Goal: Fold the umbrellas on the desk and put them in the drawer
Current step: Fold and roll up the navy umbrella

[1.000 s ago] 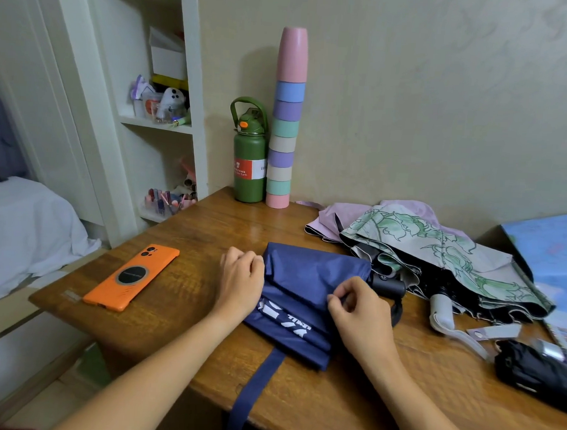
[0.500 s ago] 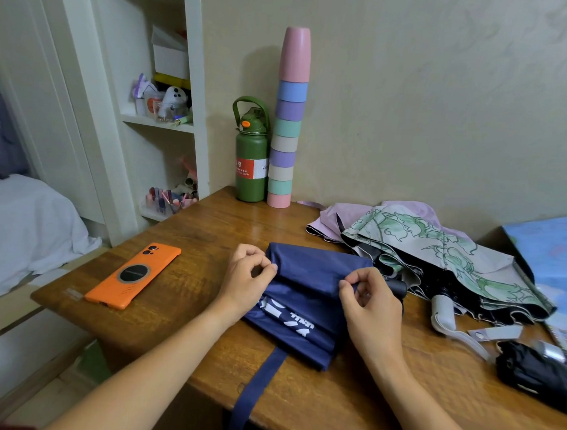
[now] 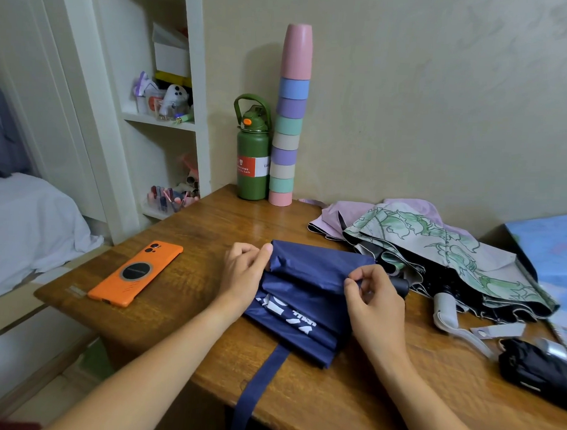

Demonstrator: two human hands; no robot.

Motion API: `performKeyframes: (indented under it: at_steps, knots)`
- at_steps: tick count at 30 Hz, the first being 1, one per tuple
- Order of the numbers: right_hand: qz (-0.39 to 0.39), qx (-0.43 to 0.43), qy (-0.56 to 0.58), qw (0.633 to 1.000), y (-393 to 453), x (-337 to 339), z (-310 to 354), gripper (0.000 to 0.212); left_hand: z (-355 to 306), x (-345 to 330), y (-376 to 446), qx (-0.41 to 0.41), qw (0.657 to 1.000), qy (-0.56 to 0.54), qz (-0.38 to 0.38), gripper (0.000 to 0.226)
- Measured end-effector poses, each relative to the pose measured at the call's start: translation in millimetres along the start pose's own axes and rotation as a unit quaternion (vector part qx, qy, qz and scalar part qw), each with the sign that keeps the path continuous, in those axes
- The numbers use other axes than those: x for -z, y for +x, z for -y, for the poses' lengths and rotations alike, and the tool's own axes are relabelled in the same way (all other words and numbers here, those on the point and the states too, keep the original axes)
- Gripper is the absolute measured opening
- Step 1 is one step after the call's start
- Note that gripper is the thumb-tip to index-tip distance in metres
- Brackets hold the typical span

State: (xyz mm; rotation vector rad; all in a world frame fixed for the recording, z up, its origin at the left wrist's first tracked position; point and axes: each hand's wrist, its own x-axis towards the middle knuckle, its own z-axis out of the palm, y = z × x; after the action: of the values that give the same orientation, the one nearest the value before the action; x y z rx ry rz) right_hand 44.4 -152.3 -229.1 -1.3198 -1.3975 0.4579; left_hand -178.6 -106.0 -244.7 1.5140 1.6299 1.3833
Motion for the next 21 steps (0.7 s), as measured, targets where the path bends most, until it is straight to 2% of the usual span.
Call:
performKeyframes:
  at_steps: [4,8,11,15,18,19,21]
  knots:
    - [-0.001,-0.004,0.003,1.0,1,0,0,0.012,6,-1,3,-0.001,0.999,0.044,-0.03,0.048]
    - [-0.005,-0.01,0.003,1.0,1,1,-1,0.012,6,-2,2,-0.016,0.998,0.051,-0.015,0.044]
    - [-0.004,-0.012,0.005,1.0,1,1,0,0.012,8,-2,3,-0.032,0.999,-0.014,0.002,0.022]
    - [-0.011,-0.021,-0.011,1.0,1,2,0,0.016,7,1,5,-0.004,0.993,-0.117,-0.024,0.014]
    - [0.039,-0.029,-0.068,0.996,2,1,-5,0.017,7,2,6,0.025,0.989,-0.139,-0.039,0.01]
    - [0.071,-0.027,-0.095,0.993,2,0,-8,0.016,7,3,5,0.013,0.992,-0.122,-0.036,0.01]
    - [0.134,-0.019,-0.151,0.979,0,-1,-11,0.015,7,2,1,-0.061,0.996,-0.054,-0.023,0.006]
